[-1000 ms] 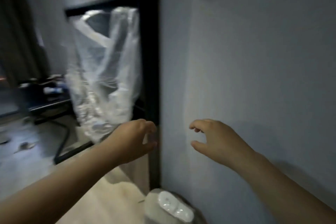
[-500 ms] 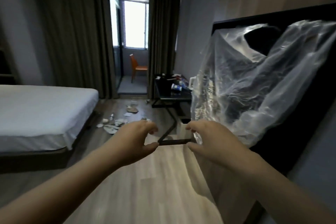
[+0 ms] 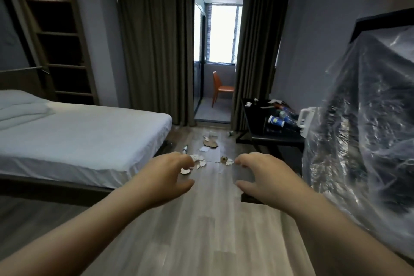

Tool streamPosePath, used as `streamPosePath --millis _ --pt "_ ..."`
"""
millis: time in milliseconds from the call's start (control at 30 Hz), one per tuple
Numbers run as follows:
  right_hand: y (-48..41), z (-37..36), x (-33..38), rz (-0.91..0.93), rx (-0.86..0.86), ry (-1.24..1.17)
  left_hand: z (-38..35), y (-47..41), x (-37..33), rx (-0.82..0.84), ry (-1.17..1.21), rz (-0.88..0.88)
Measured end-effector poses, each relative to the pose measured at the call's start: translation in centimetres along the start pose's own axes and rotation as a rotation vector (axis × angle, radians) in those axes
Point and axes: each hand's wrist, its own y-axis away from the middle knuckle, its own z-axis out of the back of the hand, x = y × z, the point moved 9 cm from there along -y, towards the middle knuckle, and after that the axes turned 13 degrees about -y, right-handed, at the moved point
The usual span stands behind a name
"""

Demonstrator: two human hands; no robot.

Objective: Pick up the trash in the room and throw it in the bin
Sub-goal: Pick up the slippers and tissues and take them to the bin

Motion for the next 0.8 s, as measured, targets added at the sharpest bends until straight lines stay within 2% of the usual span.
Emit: streamPosePath --millis 433,633,800 --pt "-23.0 -7.0 -4.1 0.029 0.067 0.003 -7.6 -15.8 15.4 0.047 0.0 0.076" --pt "-34.7 -9.1 -6.0 -0.025 0.078 -0.004 -9.4 -25.2 24.0 0.033 0.029 0.083" --pt "-42.0 -11.6 -9.1 -0.087 0.108 -0.01 -12.4 -32.3 28.3 0.042 0.077 0.056"
